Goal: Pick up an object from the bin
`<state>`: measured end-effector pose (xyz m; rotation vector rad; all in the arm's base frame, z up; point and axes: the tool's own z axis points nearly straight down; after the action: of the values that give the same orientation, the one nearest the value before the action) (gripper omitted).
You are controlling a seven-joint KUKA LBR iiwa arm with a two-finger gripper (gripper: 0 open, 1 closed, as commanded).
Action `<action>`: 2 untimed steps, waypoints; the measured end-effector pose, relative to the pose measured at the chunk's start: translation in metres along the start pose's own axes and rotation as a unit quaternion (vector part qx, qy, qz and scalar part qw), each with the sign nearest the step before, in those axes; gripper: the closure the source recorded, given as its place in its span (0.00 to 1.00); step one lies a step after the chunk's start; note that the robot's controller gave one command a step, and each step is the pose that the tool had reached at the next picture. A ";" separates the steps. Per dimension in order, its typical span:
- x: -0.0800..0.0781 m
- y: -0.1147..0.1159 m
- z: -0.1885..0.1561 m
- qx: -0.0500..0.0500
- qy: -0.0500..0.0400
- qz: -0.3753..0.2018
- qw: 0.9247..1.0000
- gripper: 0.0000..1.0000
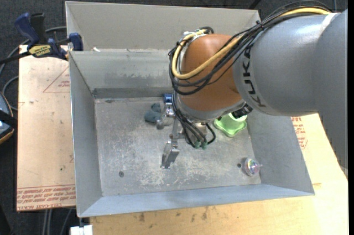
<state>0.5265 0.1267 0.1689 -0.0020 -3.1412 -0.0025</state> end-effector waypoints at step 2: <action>-0.026 -0.023 0.030 -0.002 -0.003 -0.114 0.993 0.00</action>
Offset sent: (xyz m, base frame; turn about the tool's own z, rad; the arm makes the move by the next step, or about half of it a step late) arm -0.0315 -0.0850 -0.0148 -0.2084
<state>0.5520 0.1036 0.1384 0.3569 -3.1280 -0.0073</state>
